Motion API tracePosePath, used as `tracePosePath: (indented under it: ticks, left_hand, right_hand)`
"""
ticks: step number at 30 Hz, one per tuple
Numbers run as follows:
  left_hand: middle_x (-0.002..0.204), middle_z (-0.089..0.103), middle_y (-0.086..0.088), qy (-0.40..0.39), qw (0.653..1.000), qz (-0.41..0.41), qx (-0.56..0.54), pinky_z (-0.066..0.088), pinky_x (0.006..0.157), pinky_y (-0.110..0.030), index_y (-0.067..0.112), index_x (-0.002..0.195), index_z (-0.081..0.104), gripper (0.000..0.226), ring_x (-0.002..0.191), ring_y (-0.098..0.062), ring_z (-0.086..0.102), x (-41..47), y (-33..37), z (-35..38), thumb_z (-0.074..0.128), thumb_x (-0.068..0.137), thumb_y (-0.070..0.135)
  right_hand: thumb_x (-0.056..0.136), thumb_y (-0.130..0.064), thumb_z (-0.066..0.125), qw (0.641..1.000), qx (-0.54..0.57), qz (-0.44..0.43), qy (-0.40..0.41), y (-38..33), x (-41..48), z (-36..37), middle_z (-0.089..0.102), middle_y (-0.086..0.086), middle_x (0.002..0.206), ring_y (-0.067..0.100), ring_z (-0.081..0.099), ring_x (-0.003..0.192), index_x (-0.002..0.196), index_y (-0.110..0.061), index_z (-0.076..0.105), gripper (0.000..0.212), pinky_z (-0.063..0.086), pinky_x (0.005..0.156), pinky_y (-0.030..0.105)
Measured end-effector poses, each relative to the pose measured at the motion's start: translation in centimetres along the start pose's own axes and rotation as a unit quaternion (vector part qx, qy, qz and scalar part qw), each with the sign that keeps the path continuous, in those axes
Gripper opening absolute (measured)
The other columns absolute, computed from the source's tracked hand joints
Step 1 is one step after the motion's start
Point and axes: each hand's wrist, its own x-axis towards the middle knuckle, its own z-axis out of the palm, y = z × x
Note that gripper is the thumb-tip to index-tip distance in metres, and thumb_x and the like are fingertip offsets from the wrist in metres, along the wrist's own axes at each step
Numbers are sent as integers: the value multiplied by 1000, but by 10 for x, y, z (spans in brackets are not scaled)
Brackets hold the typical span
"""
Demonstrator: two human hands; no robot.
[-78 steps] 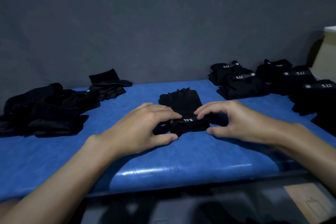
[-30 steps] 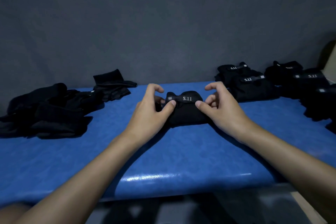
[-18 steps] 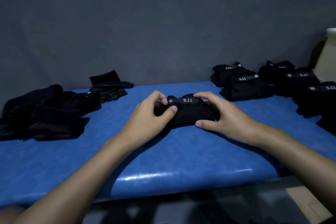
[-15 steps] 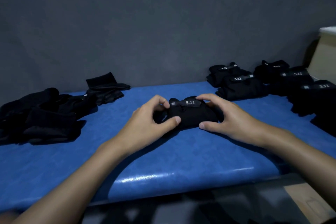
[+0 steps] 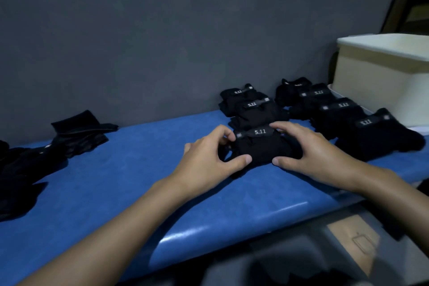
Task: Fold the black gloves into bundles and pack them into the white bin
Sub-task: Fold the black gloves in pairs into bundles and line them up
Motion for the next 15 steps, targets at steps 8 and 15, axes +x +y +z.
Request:
tracePosePath:
  ticks: [8,15]
  left_hand:
    - [87,63,19,11,999,15,27,41,98,-45,34,99,48,38,90,-3,58,24,20,28,72,80,57]
    - [97,63,19,13,999,-1,48,37,102,-46,36,102,47,35,98,-6,57,34,25,36,67,83,58]
  right_hand:
    - [81,-44,67,993,-100,-20,55,6,-19,-11,36,-8,135,11,34,122,138,-29,46,64,37,105,38]
    - [88,-48,60,992,-123,5,38,9,-17,-10,28,-5,150,13,24,135,146,-22,38,67,30,112,37]
